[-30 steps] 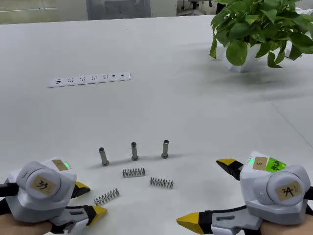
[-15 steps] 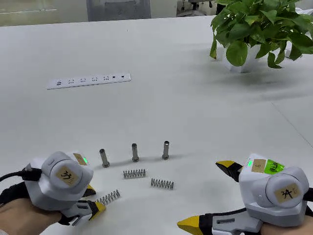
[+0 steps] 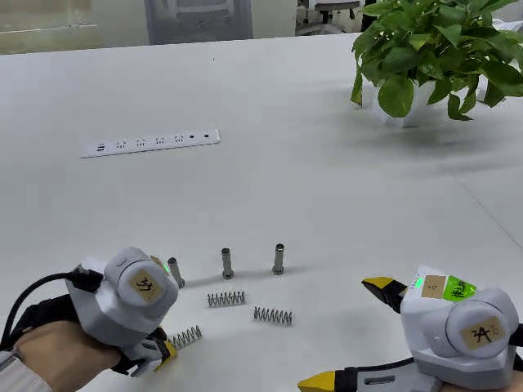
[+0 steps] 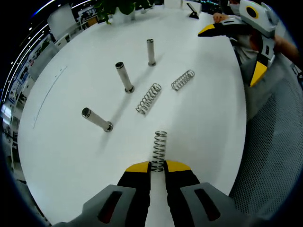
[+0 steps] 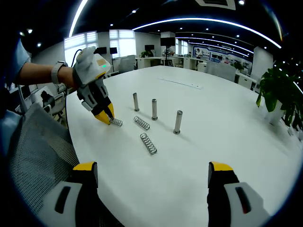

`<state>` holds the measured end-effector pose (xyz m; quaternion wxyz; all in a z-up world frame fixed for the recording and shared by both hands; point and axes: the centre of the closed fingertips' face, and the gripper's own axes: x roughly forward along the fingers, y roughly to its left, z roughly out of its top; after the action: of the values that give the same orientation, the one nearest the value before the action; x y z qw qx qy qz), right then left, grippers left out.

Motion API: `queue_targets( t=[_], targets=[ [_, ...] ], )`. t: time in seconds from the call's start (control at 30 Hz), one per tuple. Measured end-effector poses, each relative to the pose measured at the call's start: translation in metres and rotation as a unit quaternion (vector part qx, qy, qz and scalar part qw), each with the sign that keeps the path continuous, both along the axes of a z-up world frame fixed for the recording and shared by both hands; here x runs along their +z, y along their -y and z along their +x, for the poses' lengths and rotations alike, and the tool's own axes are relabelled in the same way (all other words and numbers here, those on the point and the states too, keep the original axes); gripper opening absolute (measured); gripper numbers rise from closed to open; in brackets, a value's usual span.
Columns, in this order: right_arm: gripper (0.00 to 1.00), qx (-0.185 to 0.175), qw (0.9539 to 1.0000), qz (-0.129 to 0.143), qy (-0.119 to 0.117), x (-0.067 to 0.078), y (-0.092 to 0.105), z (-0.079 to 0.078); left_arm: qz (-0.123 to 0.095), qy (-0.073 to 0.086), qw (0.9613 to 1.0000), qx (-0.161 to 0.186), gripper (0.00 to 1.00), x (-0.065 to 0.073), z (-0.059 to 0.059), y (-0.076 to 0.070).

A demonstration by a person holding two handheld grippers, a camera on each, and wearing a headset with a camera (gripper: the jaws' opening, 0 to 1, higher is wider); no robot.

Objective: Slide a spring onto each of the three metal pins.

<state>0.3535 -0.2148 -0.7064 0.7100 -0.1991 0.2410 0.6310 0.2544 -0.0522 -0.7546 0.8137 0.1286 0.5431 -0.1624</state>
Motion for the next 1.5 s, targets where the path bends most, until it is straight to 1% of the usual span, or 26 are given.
queue_targets(
  t=[0.1, 0.17, 0.2, 0.27, 0.33, 0.37, 0.4, 0.47, 0.5, 0.53, 0.6, 0.67, 0.7, 0.77, 0.8, 0.83, 0.87, 0.9, 0.93, 1.0, 1.07, 1.17, 1.2, 1.23, 1.33, 1.5],
  targets=[
    [0.98, 0.002, 1.0000, 0.000, 0.000, 0.001, -0.001, -0.001, -0.005, 0.000, 1.0000, 0.008, 0.11, 0.001, -0.001, 0.000],
    [0.98, 0.001, 1.0000, 0.000, 0.001, 0.002, -0.001, -0.002, -0.015, 0.009, 0.9996, 0.020, 0.10, 0.001, -0.001, -0.003],
    [0.98, 0.000, 1.0000, 0.000, 0.001, 0.002, -0.001, -0.002, -0.022, 0.015, 0.9993, 0.027, 0.10, 0.001, -0.001, -0.003],
    [0.98, 0.000, 1.0000, 0.006, -0.002, 0.005, -0.002, -0.003, -0.048, 0.027, 0.9973, 0.049, 0.10, 0.002, 0.000, -0.004],
    [0.98, -0.004, 0.9999, 0.010, -0.007, 0.006, -0.001, 0.000, -0.079, 0.037, 0.9934, 0.074, 0.10, 0.003, 0.000, -0.004],
    [0.98, -0.009, 0.9998, 0.011, -0.012, 0.006, 0.000, 0.001, -0.100, 0.043, 0.9894, 0.097, 0.10, 0.004, 0.001, -0.005],
    [0.98, -0.010, 0.9998, 0.013, -0.014, 0.006, 0.000, 0.002, -0.111, 0.048, 0.9868, 0.108, 0.10, 0.004, 0.001, -0.006],
    [0.98, -0.014, 0.9996, 0.017, -0.017, 0.009, 0.000, 0.002, -0.124, 0.065, 0.9828, 0.121, 0.10, 0.006, 0.002, -0.010],
    [0.98, -0.013, 0.9996, 0.019, -0.017, 0.010, 0.000, 0.001, -0.126, 0.071, 0.9816, 0.125, 0.10, 0.007, 0.002, -0.011],
    [0.98, -0.013, 0.9996, 0.020, -0.017, 0.010, 0.000, 0.001, -0.131, 0.077, 0.9802, 0.127, 0.10, 0.009, 0.002, -0.011],
    [0.98, -0.013, 0.9996, 0.018, -0.020, 0.009, 0.000, 0.000, -0.141, 0.095, 0.9766, 0.132, 0.10, 0.014, 0.003, -0.009],
    [0.98, -0.010, 0.9997, 0.016, -0.018, 0.008, 0.000, 0.000, -0.144, 0.106, 0.9757, 0.127, 0.10, 0.019, 0.004, -0.007],
    [0.98, -0.007, 0.9997, 0.013, -0.018, 0.008, 0.000, -0.001, -0.144, 0.123, 0.9743, 0.122, 0.10, 0.025, 0.006, -0.005],
    [0.98, -0.005, 0.9997, 0.014, -0.018, 0.008, -0.001, -0.002, -0.148, 0.140, 0.9722, 0.116, 0.10, 0.030, 0.009, -0.002],
    [0.98, -0.003, 0.9998, 0.012, -0.018, 0.008, -0.001, -0.003, -0.153, 0.155, 0.9705, 0.105, 0.10, 0.034, 0.011, 0.001],
    [0.98, -0.001, 0.9998, 0.011, -0.018, 0.008, -0.001, -0.003, -0.156, 0.161, 0.9702, 0.093, 0.10, 0.036, 0.012, 0.003],
    [0.98, 0.001, 0.9998, 0.009, -0.016, 0.009, -0.001, -0.003, -0.157, 0.165, 0.9694, 0.092, 0.10, 0.038, 0.013, 0.004],
    [0.97, 0.006, 0.9999, 0.006, -0.015, 0.009, -0.002, -0.003, -0.156, 0.176, 0.9682, 0.086, 0.10, 0.041, 0.014, 0.004],
    [0.97, 0.010, 0.9999, 0.005, -0.013, 0.011, -0.002, -0.002, -0.158, 0.179, 0.9677, 0.082, 0.10, 0.043, 0.015, 0.007],
    [0.97, 0.015, 0.9998, 0.005, -0.012, 0.015, -0.004, -0.001, -0.160, 0.194, 0.9654, 0.068, 0.10, 0.049, 0.017, 0.012],
    [0.93, 0.019, 0.9995, 0.003, -0.027, 0.020, -0.007, -0.001, -0.164, 0.206, 0.9632, 0.052, 0.10, 0.055, 0.018, 0.019],
    [0.90, 0.028, 0.9991, 0.012, -0.030, 0.030, -0.014, 0.000, -0.177, 0.226, 0.9574, 0.032, 0.10, 0.064, 0.020, 0.030],
    [0.89, 0.030, 0.9989, 0.013, -0.033, 0.032, -0.016, -0.001, -0.182, 0.227, 0.9562, 0.029, 0.10, 0.066, 0.019, 0.033],
    [0.88, 0.033, 0.9987, 0.014, -0.037, 0.035, -0.020, -0.002, -0.182, 0.235, 0.9545, 0.022, 0.10, 0.069, 0.020, 0.036],
    [0.83, 0.047, 0.9975, 0.020, -0.049, 0.043, -0.027, -0.008, -0.186, 0.245, 0.9513, 0.011, 0.10, 0.073, 0.021, 0.042],
    [0.75, 0.092, 0.9944, 0.022, -0.047, 0.054, -0.037, -0.024, -0.186, 0.269, 0.9449, -0.024, 0.10, 0.084, 0.023, 0.053]
  ],
)
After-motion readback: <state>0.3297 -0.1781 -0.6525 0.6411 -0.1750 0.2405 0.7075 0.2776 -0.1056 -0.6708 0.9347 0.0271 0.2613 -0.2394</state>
